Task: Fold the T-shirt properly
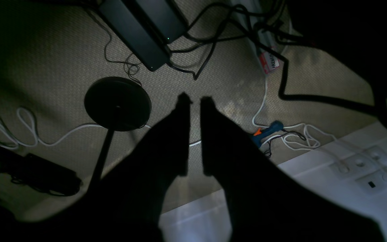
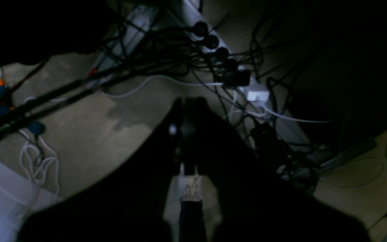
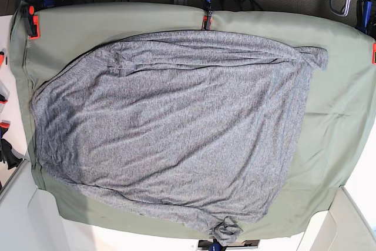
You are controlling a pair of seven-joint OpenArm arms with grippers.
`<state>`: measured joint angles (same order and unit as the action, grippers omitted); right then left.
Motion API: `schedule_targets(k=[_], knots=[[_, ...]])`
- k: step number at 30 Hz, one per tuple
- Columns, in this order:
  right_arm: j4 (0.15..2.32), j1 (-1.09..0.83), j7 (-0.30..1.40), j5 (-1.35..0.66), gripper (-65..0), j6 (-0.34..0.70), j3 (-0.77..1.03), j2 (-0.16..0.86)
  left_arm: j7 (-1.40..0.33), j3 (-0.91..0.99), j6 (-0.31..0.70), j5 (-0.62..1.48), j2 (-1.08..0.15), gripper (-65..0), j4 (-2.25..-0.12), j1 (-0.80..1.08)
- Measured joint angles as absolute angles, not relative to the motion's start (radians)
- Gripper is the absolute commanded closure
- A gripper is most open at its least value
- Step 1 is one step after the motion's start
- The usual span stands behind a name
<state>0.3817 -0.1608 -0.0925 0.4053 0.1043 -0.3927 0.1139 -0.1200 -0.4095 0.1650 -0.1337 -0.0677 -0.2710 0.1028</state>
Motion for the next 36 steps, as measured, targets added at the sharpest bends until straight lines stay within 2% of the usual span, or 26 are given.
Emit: schedule_targets(k=[4,9,19,25,30,32,36], knots=[[0.430,-0.210,-0.091,0.405,0.0,0.104,-0.393,0.130,-0.160,-0.411,0.166,-0.131,-0.095,-5.4,-0.366,0.167],[0.585,-0.305,-0.088,0.412,0.0,0.104,-0.393,0.175,-0.168,-0.411,0.165,-0.084,-0.172,-5.6,-0.592,0.295],[1.142,-0.627,-0.076,0.272,0.0,0.097,-0.378,0.331,-0.250,-0.391,0.170,-0.069,-0.322,-5.6,-1.167,0.614],[1.532,-0.826,-0.075,0.181,0.0,0.101,-0.287,0.414,-0.270,-0.194,0.170,-0.063,-0.346,-5.7,-1.528,0.816],[1.785,-0.905,-0.047,0.017,0.0,0.099,-0.160,0.443,-0.276,0.008,0.172,-0.066,-0.348,-5.9,-1.781,0.957],[1.857,-0.902,0.019,-0.051,0.0,0.100,-0.114,0.443,-0.277,0.070,0.202,-0.057,-0.347,-8.4,-1.869,0.988],[1.958,-0.861,0.130,-0.120,0.0,0.040,-0.044,0.441,-0.295,0.171,0.250,0.009,-0.347,-22.2,-2.008,1.011]])
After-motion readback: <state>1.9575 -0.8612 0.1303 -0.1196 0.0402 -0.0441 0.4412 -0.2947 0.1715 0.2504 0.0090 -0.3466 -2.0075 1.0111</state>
